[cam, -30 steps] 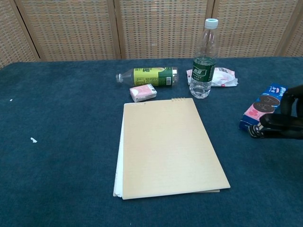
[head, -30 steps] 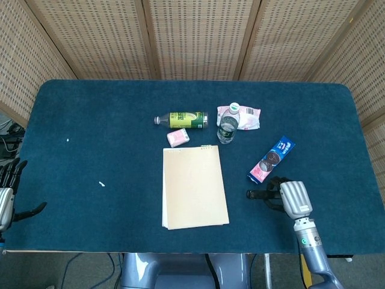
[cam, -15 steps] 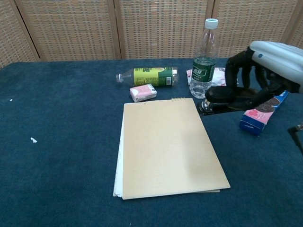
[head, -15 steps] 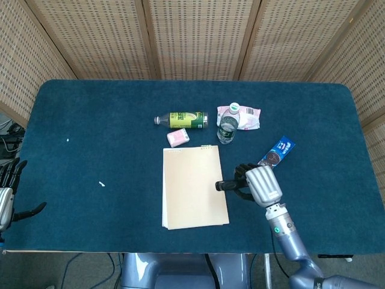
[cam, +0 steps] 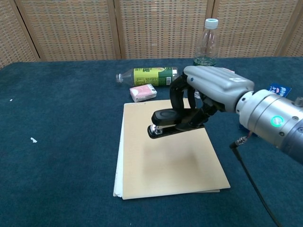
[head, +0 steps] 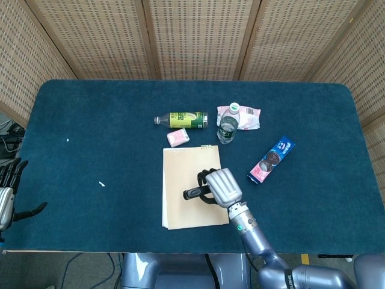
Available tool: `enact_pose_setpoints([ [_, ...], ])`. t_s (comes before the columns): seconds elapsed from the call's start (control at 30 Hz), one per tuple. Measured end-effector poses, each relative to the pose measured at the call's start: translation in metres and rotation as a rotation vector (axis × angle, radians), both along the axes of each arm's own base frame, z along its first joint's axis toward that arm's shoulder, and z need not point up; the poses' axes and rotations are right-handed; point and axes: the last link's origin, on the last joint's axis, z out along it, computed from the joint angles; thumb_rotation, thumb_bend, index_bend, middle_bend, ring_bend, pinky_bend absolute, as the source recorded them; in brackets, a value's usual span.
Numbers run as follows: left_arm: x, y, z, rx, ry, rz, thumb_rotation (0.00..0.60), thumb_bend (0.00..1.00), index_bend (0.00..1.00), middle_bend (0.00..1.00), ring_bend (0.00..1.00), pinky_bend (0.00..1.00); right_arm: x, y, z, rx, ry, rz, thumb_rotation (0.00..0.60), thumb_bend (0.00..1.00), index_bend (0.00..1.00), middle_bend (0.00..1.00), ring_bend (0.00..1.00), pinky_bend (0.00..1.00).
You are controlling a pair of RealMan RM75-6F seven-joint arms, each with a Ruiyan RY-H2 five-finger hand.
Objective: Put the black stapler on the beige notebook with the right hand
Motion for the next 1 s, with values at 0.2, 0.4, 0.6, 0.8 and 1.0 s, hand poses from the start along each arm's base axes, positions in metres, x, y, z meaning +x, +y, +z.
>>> enact_pose_setpoints([
  [0.2,0.000,0.000,0.001,0.001,-0.004,-0.002,0.600,0.17,0.00,0.00,0.00,0.00,0.005,-0.002,-0.021,0.025,0.030,0.002,0.600,0.49,0.79,0.63,0.60,0.74],
  [0.4,0.000,0.000,0.001,-0.002,-0.007,-0.002,0.600,0.17,0.00,0.00,0.00,0.00,0.010,-0.006,-0.034,0.043,0.044,-0.007,0.600,0.49,0.79,0.63,0.60,0.74],
  [0.6,0.000,0.000,0.002,0.001,-0.010,-0.001,0.600,0.17,0.00,0.00,0.00,0.00,0.011,-0.004,-0.042,0.067,0.043,-0.018,0.600,0.47,0.75,0.57,0.55,0.72],
  [0.8,-0.001,0.000,0.002,0.005,-0.010,0.001,0.600,0.17,0.00,0.00,0.00,0.00,0.011,-0.001,-0.046,0.102,0.059,-0.014,0.600,0.31,0.51,0.32,0.28,0.49],
  [1.0,0.000,0.000,0.003,0.009,-0.012,-0.001,0.600,0.17,0.00,0.00,0.00,0.00,0.010,0.002,-0.044,0.134,0.096,-0.031,0.600,0.25,0.39,0.22,0.17,0.43],
])
